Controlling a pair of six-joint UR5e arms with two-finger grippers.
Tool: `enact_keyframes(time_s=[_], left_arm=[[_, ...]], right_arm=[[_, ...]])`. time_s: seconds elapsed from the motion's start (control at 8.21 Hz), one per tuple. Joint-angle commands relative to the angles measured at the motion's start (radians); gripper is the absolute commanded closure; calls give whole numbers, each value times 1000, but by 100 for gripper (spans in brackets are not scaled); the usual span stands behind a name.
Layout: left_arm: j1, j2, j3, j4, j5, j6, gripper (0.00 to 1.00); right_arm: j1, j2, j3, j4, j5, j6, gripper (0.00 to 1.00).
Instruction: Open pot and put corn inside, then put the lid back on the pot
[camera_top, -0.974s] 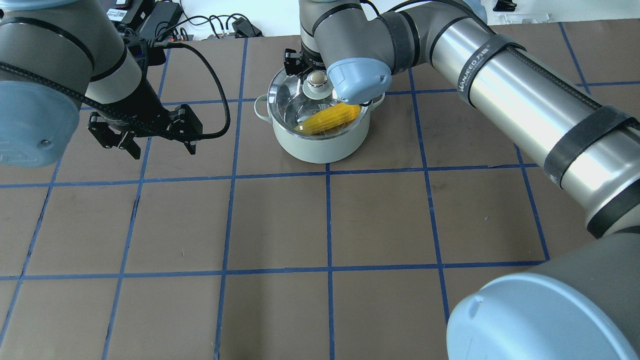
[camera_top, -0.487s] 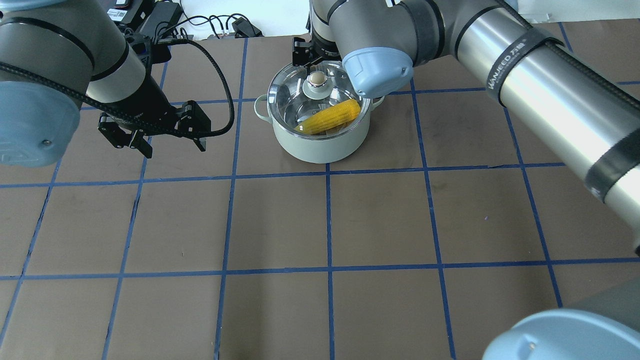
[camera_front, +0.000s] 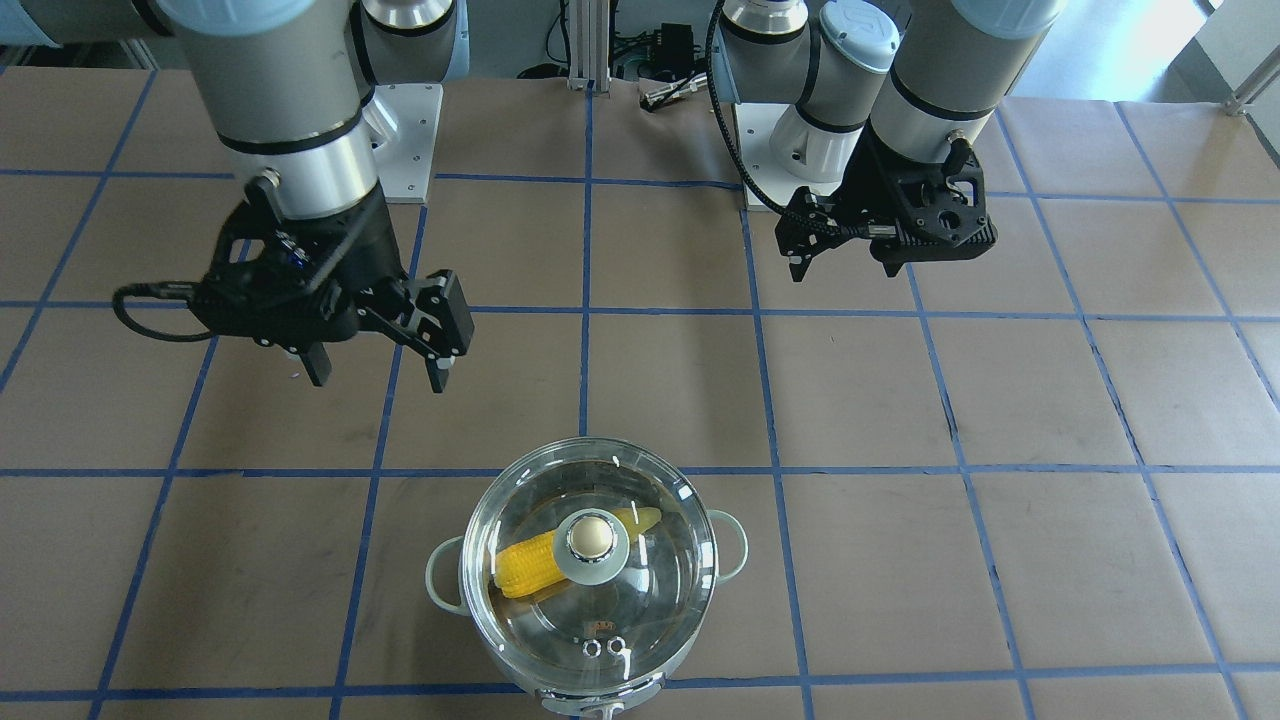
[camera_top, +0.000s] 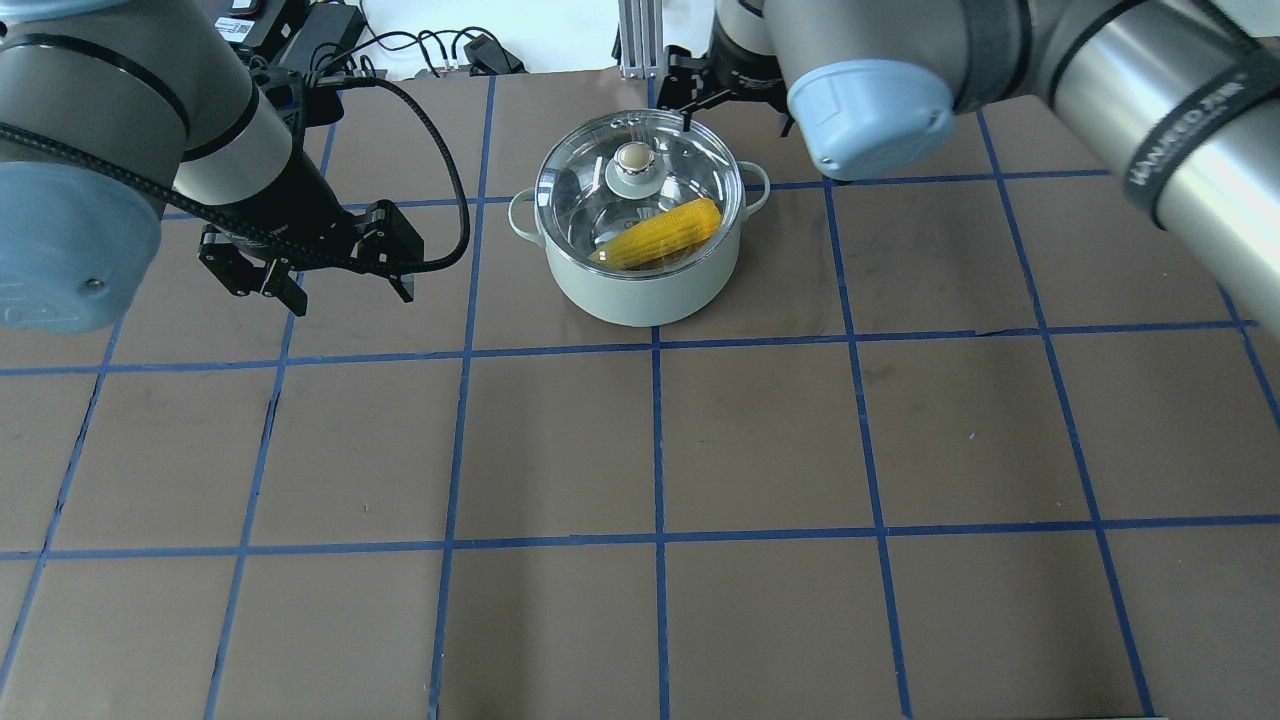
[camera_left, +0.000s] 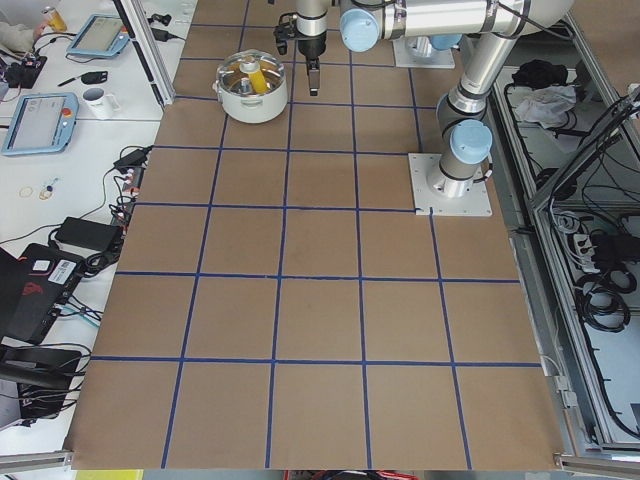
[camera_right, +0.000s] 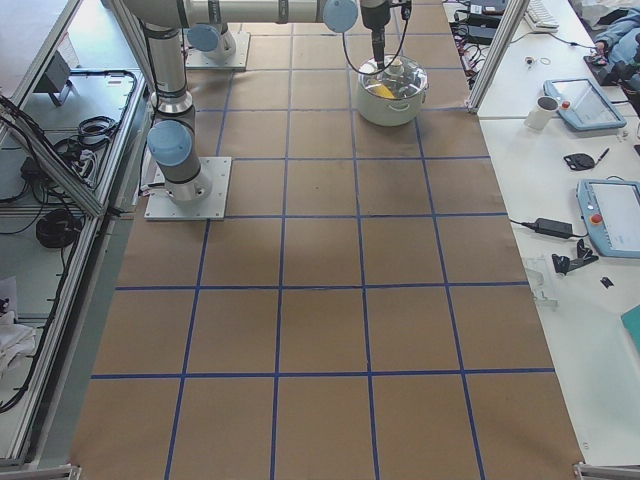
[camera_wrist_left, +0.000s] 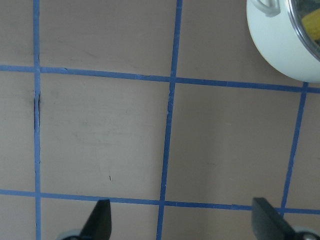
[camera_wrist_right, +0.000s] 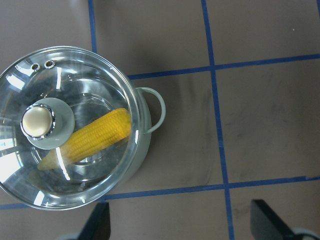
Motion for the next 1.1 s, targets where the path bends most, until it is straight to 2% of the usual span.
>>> enact_keyframes(time_s=[0.0,0.24,0.97], left_arm=[[0,0,-2,-6,-2,1,0],[0,0,-2,-8,-2,1,0],[0,2,-2,-11,1,15,0]], right_arm=[[-45,-126,11,138,-1,-57,0],[-46,-155,11,242,-2,-57,0],[-43,-167,30,272,5,-71,0]])
